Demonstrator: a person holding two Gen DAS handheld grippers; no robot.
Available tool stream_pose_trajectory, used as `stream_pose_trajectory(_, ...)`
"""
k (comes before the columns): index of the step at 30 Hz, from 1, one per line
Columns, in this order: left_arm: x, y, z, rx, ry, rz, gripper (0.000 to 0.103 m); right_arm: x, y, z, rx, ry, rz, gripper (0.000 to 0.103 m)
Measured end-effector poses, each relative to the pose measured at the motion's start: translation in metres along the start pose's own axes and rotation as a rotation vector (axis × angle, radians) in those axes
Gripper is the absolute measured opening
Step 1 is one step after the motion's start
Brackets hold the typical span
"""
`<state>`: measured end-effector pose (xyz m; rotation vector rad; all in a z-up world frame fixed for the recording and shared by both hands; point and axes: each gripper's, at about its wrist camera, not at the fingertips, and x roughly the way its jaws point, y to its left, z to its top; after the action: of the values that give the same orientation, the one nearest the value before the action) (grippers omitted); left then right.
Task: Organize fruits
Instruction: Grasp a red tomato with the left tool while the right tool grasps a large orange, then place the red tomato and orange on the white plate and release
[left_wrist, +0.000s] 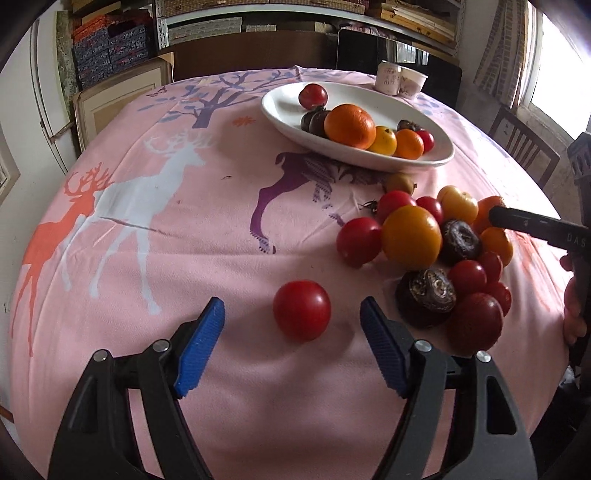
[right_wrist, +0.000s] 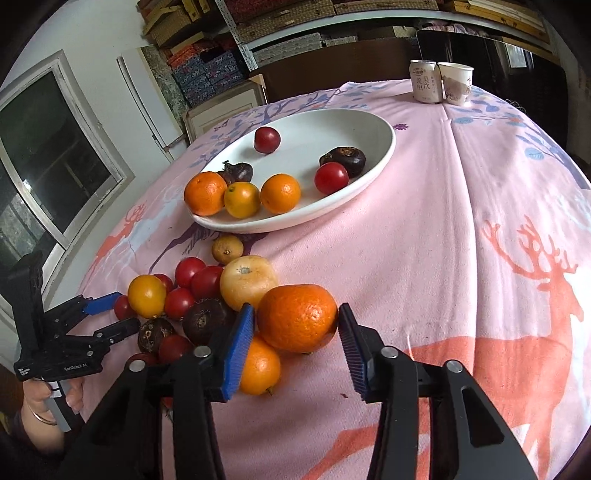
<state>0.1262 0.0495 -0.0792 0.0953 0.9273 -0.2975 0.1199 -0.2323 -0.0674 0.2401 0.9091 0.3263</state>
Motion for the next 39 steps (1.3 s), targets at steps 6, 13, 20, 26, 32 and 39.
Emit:
stream_pose_trajectory(6,-0.006,-0.016,-0.001,0.044,-0.042,-0.027,0.028,-0.009,-0.004,-0.004,0.015,-0.031,0.025,0.044)
stream_pose_trajectory(13,-0.028,-0.015,0.001,0.01,-0.131,-0.039,0.028,-0.032,-0.004,-0.002,-0.002,-0.109,0.075,0.044)
stream_pose_trajectory(20,-0.041,-0.019,0.022,0.025,-0.181,-0.046,0.028,-0.04,0.003,0.016,-0.029,-0.138,0.087,0.044)
stream_pose_trajectory(26,-0.031,-0.036,0.074,0.056,-0.201,-0.071,0.028,-0.03,0.004,0.068,-0.017,-0.151,0.097,0.044)
stream_pose_trajectory(32,0.012,-0.054,0.148,0.035,-0.16,-0.115,0.028,0.012,0.005,0.124,0.03,-0.103,0.082,0.046)
stream_pose_trajectory(39,0.018,-0.057,0.174,0.002,-0.194,-0.084,0.07,0.012,0.002,0.128,0.045,-0.124,0.069,0.048)
